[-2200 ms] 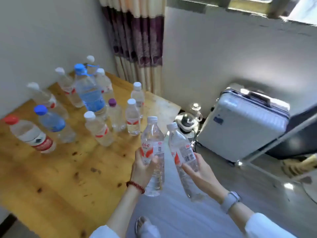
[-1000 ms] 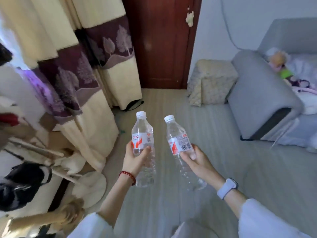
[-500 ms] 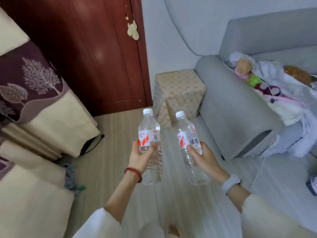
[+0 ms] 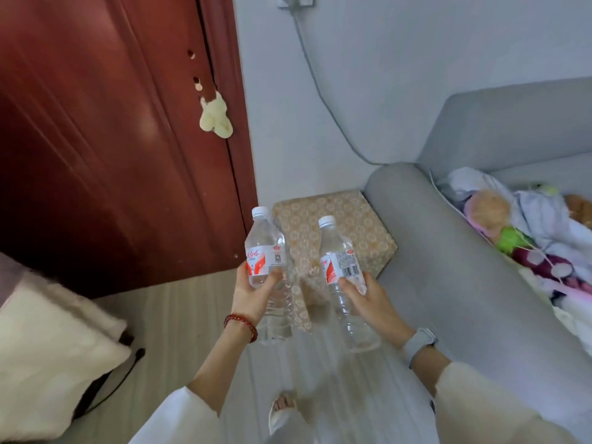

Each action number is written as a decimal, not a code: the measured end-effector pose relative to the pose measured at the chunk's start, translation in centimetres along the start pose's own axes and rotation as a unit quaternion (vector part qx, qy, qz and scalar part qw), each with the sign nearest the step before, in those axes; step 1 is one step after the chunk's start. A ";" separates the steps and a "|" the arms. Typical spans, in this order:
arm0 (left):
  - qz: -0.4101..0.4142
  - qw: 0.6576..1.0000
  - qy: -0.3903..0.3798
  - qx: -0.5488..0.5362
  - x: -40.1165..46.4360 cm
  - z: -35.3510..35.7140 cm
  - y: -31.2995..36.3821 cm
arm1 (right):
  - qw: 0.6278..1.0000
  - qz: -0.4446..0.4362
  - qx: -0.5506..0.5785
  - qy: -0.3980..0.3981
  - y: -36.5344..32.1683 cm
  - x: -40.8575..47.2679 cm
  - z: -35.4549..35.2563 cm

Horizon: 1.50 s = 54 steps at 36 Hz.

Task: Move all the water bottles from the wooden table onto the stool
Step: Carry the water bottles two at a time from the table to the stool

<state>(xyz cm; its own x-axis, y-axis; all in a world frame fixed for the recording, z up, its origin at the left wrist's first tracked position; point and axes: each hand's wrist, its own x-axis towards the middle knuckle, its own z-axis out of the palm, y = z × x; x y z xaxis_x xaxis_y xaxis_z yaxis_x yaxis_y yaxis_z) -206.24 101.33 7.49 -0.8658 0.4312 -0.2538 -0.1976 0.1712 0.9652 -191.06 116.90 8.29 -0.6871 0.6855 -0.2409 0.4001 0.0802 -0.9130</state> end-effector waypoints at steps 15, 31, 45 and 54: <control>-0.032 0.998 -0.014 0.056 27.0 11.8 1.5 | 0.996 0.054 -0.034 -0.066 1.0 31.9 -2.0; -0.010 0.983 0.051 0.178 47.2 18.4 -9.8 | 0.983 -0.020 -0.071 -0.170 9.6 56.3 3.3; -0.004 0.989 0.045 0.139 53.9 18.0 -12.4 | 0.984 -0.055 -0.057 -0.158 11.5 63.1 7.1; 0.026 0.985 0.080 0.148 54.0 18.5 -12.4 | 0.991 -0.046 -0.047 -0.116 11.0 62.4 7.4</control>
<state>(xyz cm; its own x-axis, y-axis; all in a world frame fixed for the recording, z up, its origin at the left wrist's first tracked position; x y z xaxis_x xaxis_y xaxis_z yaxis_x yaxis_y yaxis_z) -242.07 138.87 -19.36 -0.9376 0.3046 -0.1679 -0.0284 0.4142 0.9097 -234.02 155.22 -19.20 -0.8398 0.4886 -0.2366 0.3763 0.2099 -0.9024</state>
